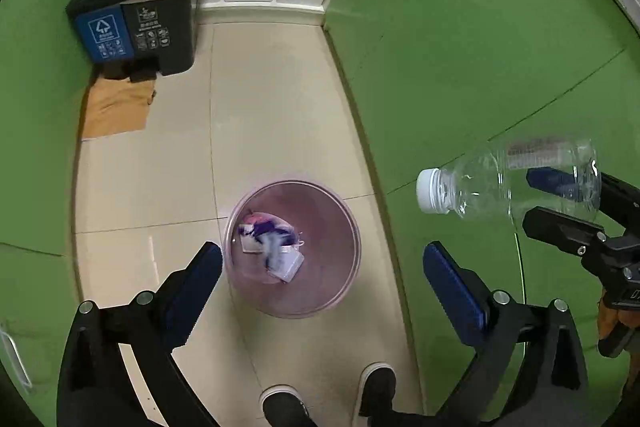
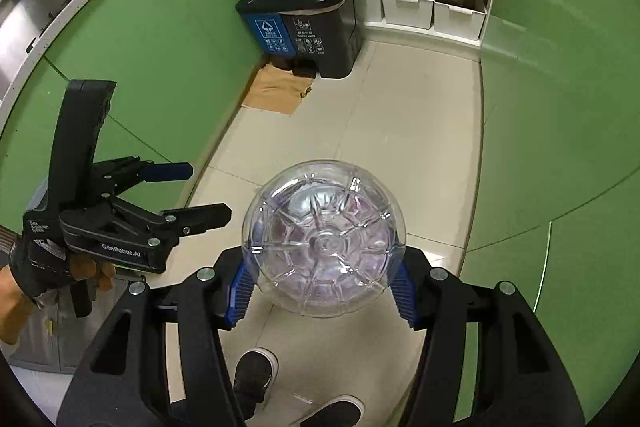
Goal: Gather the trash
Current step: 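Open both grippers to drop the cloth and bottle into the bin, then move both tools back over the mat, then grasp the red pouch with the left gripper and lift it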
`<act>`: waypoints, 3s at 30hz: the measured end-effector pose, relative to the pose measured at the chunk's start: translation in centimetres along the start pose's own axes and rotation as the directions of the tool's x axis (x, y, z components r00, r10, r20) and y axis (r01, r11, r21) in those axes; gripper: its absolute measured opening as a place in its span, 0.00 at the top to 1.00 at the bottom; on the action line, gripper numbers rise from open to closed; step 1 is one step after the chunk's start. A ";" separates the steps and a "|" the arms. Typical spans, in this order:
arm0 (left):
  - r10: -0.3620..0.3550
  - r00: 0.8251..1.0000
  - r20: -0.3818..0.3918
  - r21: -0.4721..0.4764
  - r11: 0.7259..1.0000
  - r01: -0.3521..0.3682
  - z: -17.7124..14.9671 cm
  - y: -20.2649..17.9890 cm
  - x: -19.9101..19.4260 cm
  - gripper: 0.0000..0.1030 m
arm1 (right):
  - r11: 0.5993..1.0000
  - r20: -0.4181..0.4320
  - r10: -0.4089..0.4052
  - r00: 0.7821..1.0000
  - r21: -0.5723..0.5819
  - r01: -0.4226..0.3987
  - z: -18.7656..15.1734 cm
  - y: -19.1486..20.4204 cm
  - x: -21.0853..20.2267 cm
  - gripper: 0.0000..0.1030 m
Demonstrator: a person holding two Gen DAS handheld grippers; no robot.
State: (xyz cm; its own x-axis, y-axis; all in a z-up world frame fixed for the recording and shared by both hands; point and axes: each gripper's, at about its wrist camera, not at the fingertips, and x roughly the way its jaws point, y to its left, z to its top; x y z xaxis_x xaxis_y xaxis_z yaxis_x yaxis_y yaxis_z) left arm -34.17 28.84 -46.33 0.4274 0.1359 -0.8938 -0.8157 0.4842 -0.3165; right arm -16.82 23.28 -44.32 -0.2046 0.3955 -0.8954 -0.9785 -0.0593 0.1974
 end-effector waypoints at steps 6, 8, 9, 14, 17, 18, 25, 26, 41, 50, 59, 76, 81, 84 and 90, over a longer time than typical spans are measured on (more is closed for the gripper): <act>0.006 0.999 0.035 -0.056 0.998 -0.004 0.1 1.5 -1.7 0.06 | 1.000 -0.028 0.023 0.999 -0.014 -0.023 0.3 0.5 1.7 0.44; 0.010 0.999 0.052 -0.076 0.997 -0.006 0.2 2.2 -2.5 0.06 | 0.999 -0.039 0.035 0.999 -0.021 -0.036 0.4 0.9 2.5 0.44; 0.012 0.998 0.058 -0.084 0.996 -0.007 0.3 2.6 -2.8 0.06 | 0.999 -0.044 0.041 0.998 -0.024 -0.042 0.5 1.1 2.9 0.44; 0.030 0.995 0.092 -0.111 0.994 -0.020 0.0 3.9 -4.5 0.06 | 0.994 -0.073 0.096 0.993 -0.049 -0.100 0.7 2.4 5.2 0.38; 0.048 0.993 0.103 -0.115 0.993 -0.036 -0.4 4.4 -5.0 0.06 | 0.992 -0.055 0.108 0.993 -0.061 -0.111 1.2 3.0 5.9 0.07; 0.049 0.993 0.104 -0.118 0.992 -0.037 -0.5 4.5 -5.2 0.06 | 0.993 -0.055 0.104 0.993 -0.055 -0.107 1.3 3.1 6.1 0.06; 0.047 0.993 0.108 -0.113 0.993 -0.035 -1.0 3.9 -6.3 0.06 | 0.997 -0.060 0.063 0.996 -0.029 -0.065 1.1 3.1 4.6 0.05; 0.044 0.993 0.108 -0.110 0.993 -0.032 -1.0 3.7 -6.6 0.06 | 0.998 -0.057 0.058 0.997 -0.024 -0.060 1.1 3.1 4.1 0.05; 0.002 0.995 0.105 0.034 0.999 -0.006 1.7 -8.1 -23.7 0.06 | 0.990 0.035 0.001 0.999 0.138 -0.006 1.9 5.5 -20.4 0.03; -0.045 0.993 0.105 0.218 0.976 0.022 3.4 -18.7 -33.8 0.06 | 0.944 0.145 -0.163 0.976 0.311 0.112 -2.4 3.6 -38.5 0.03; -0.144 0.988 0.055 0.441 0.891 0.105 3.0 -30.8 -34.2 0.06 | 0.789 0.161 -0.377 0.912 0.571 0.225 -12.7 -3.7 -49.5 0.03; -0.178 0.983 -0.054 0.612 0.772 0.173 1.0 -53.4 -26.0 0.06 | 0.679 0.111 -0.461 0.880 0.683 0.269 -23.6 -16.3 -57.0 0.03; -0.176 0.980 -0.089 0.620 0.761 0.193 1.6 -57.5 -22.8 0.06 | 0.658 0.096 -0.460 0.883 0.704 0.266 -24.6 -18.7 -56.9 0.03; -0.169 0.979 -0.113 0.622 0.756 0.202 2.1 -59.3 -20.6 0.06 | 0.642 0.088 -0.459 0.884 0.720 0.262 -25.1 -19.9 -56.7 0.03; -0.201 0.965 -0.171 0.571 0.778 0.263 3.2 -61.3 -17.0 0.06 | 0.618 0.062 -0.454 0.889 0.740 0.264 -25.8 -22.0 -55.9 0.03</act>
State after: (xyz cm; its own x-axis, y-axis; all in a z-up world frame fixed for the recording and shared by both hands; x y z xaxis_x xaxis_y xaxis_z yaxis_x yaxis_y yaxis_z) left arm 9.81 -0.43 -10.72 0.5094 -0.1137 -0.8530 -0.2994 0.9059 -0.2995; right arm 15.52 -21.19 -8.94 0.2635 0.4352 -0.8609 -0.6404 0.7463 0.1813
